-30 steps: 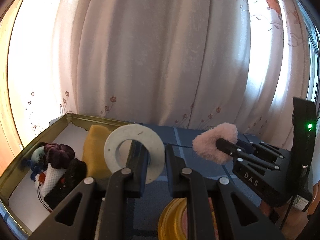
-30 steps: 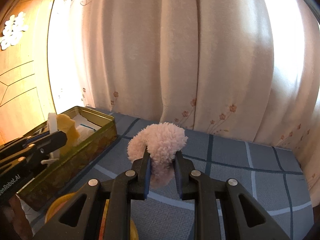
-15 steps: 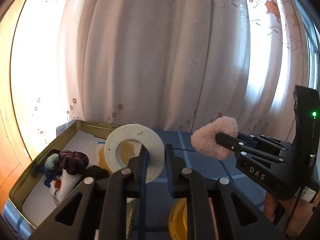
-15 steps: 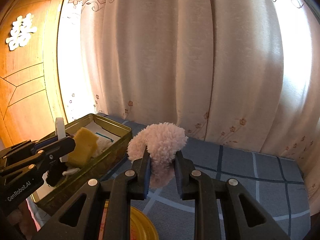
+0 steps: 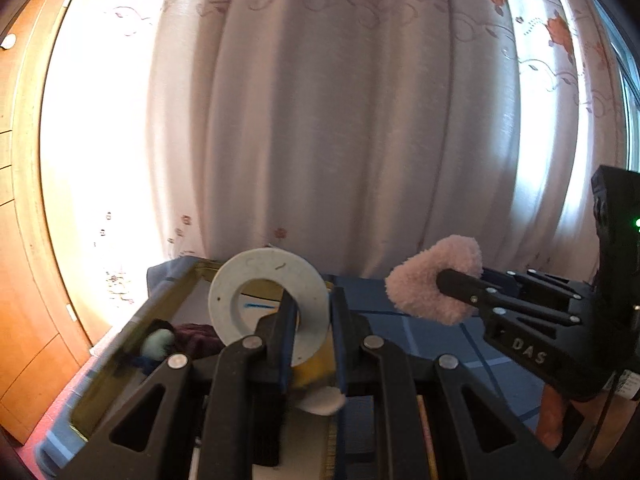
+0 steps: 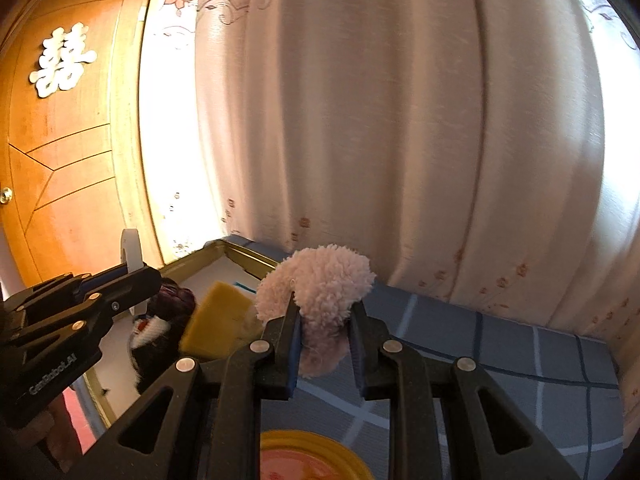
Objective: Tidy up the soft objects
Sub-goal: 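Carry the ring and the pink heart over the gold tin and lower them in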
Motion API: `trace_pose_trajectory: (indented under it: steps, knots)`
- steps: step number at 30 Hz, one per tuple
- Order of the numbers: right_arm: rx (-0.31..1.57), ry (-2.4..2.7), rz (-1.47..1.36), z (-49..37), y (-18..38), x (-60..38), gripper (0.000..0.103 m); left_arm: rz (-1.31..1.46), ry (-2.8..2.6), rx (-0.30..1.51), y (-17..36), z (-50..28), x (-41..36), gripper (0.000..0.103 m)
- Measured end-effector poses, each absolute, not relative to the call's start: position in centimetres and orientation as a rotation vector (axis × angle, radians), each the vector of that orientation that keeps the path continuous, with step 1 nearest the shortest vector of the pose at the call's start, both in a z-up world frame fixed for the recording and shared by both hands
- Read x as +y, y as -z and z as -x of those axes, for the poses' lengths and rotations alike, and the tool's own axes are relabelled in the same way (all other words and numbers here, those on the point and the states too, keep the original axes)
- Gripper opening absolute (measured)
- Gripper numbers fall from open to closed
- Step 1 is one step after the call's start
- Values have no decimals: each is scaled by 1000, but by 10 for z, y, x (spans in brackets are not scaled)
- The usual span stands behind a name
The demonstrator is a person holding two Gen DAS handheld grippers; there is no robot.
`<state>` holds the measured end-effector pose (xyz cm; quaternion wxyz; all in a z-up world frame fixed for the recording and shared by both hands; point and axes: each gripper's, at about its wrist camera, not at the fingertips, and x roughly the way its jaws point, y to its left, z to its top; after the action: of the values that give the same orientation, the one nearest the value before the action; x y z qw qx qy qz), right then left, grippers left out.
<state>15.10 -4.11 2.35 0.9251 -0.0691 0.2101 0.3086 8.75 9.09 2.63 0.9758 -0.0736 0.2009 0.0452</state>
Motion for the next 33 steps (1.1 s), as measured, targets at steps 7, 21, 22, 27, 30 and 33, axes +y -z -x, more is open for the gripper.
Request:
trace_pose_trajectory:
  steps: [7, 21, 22, 27, 30, 33]
  knots:
    - [446, -697, 158, -143, -35, 0, 23, 158, -169, 426, -33, -85, 137, 15]
    - [510, -795, 255, -122, -11, 81, 24, 176, -242, 527, -4, -88, 183, 15]
    - [512, -795, 265, -121, -8, 83, 24, 176, -243, 532, -2, -88, 184, 15]
    - [543, -831, 253, -121, 3, 84, 44, 199, -263, 549, 9, -84, 195, 25]
    - [537, -822, 241, -121, 6, 79, 53, 205, -269, 551, 10, -80, 199, 43]
    - [532, -808, 216, -121, 6, 71, 57, 207, -276, 538, 12, -75, 199, 62]
